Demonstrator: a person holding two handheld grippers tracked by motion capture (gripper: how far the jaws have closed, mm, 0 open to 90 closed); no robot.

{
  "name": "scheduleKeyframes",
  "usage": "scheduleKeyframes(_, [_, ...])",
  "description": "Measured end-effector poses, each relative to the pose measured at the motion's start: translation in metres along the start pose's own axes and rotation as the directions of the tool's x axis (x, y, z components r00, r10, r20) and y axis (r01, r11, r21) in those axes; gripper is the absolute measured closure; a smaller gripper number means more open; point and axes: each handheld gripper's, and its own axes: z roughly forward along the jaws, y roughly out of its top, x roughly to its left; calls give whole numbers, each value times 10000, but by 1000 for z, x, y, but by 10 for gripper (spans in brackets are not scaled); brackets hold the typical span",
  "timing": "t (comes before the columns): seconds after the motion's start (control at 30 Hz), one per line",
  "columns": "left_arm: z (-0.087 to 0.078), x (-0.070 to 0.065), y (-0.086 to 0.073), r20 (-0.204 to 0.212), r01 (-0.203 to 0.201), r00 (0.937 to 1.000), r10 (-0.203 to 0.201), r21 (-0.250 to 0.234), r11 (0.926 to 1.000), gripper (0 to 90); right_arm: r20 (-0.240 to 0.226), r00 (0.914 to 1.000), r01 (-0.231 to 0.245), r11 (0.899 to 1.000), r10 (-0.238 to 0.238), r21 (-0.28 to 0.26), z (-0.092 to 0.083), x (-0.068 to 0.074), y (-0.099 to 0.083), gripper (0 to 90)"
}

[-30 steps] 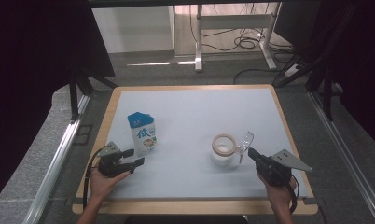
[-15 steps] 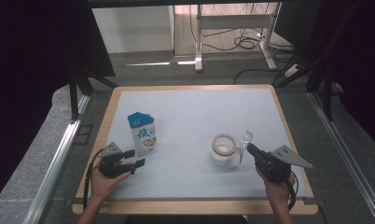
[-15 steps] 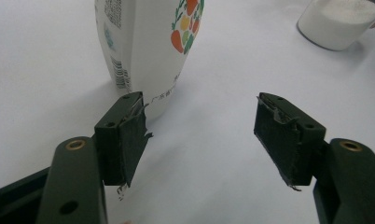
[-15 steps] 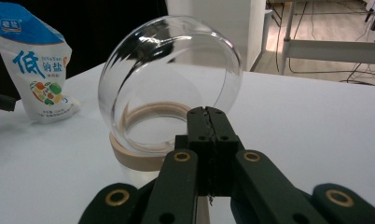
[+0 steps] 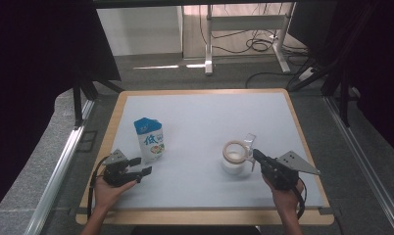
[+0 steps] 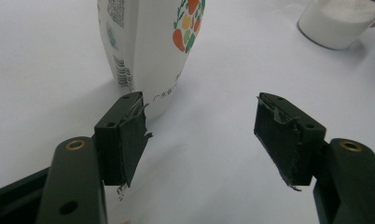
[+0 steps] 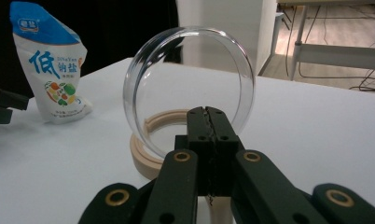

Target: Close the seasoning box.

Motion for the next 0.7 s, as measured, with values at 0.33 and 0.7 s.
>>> scheduleKeyframes(0.33, [0, 1, 0, -3, 11, 10000, -11, 1, 10000, 338, -773, 9961, 456, 9981, -422, 418, 22, 21, -3, 897])
scheduleKeyframes(0.7, [0, 1, -1, 17, 40, 10000, -40, 4, 10000, 339, -845, 9957, 417, 9984, -383, 383, 20, 20, -2, 896])
